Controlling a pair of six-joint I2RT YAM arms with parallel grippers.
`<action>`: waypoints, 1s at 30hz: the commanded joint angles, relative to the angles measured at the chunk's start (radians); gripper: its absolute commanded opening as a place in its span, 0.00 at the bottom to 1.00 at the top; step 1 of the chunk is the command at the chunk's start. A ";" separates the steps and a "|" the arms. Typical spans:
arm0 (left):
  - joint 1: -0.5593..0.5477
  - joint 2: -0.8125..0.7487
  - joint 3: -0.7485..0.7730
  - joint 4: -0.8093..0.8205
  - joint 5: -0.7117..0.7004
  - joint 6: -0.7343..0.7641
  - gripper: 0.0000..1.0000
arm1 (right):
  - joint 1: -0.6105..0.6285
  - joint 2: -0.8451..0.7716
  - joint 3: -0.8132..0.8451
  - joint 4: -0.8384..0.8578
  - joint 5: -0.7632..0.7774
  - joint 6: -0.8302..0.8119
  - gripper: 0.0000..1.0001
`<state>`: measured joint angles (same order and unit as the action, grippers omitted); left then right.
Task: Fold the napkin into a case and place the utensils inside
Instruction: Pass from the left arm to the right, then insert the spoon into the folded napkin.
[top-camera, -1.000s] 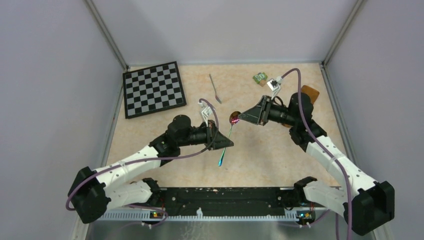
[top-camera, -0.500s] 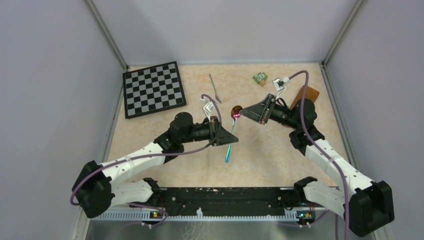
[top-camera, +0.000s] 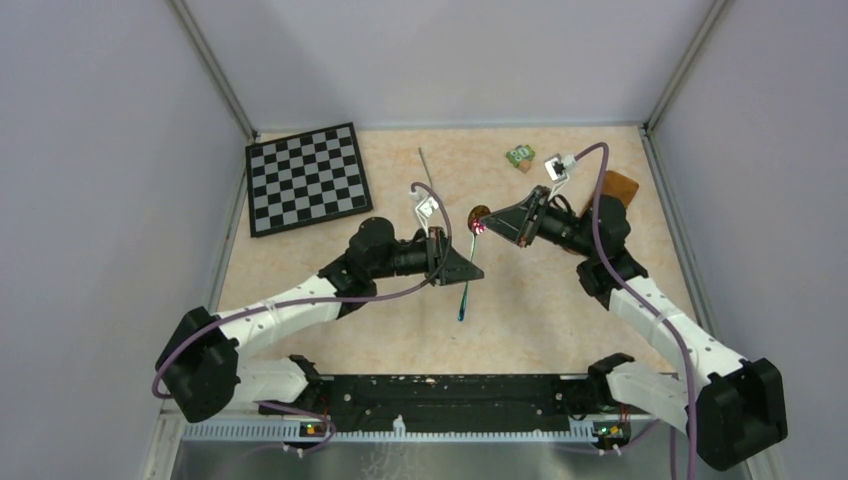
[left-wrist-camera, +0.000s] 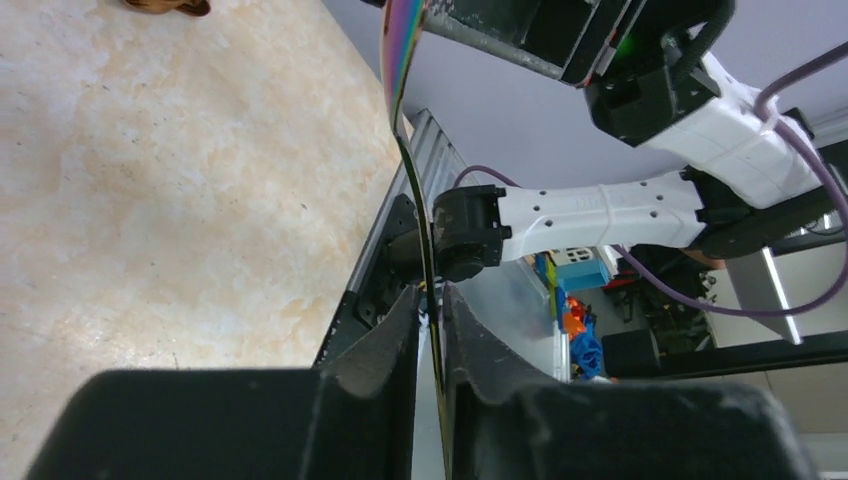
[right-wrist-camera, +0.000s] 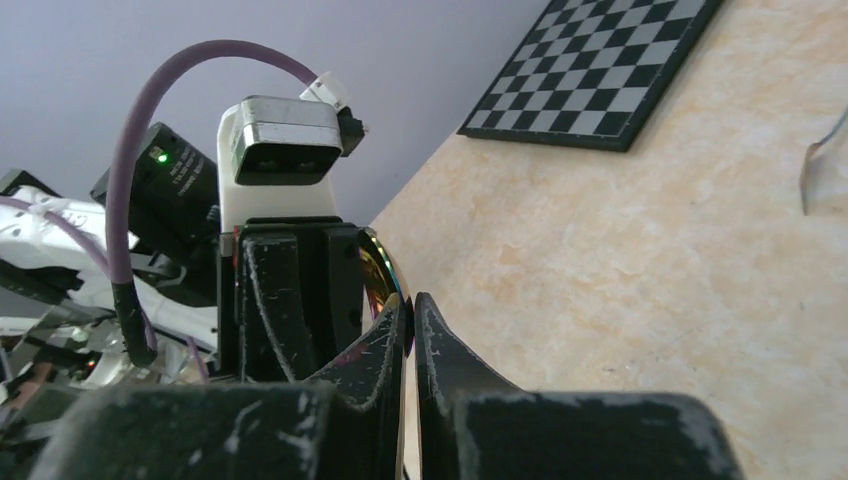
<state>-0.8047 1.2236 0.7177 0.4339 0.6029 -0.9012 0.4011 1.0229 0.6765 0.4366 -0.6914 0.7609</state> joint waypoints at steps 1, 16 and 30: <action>0.001 0.025 0.079 -0.044 -0.078 0.039 0.44 | -0.050 -0.039 0.078 -0.161 0.090 -0.259 0.00; -0.061 0.503 0.319 0.148 -0.164 0.124 0.49 | -0.793 0.492 0.638 -0.602 -0.060 -0.728 0.00; -0.172 1.143 0.846 0.300 -0.228 0.191 0.34 | -0.846 0.921 0.979 -0.506 0.020 -0.786 0.00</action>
<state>-0.9569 2.2509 1.4399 0.6456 0.4015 -0.7216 -0.4191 1.8721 1.5532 -0.1459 -0.6491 0.0074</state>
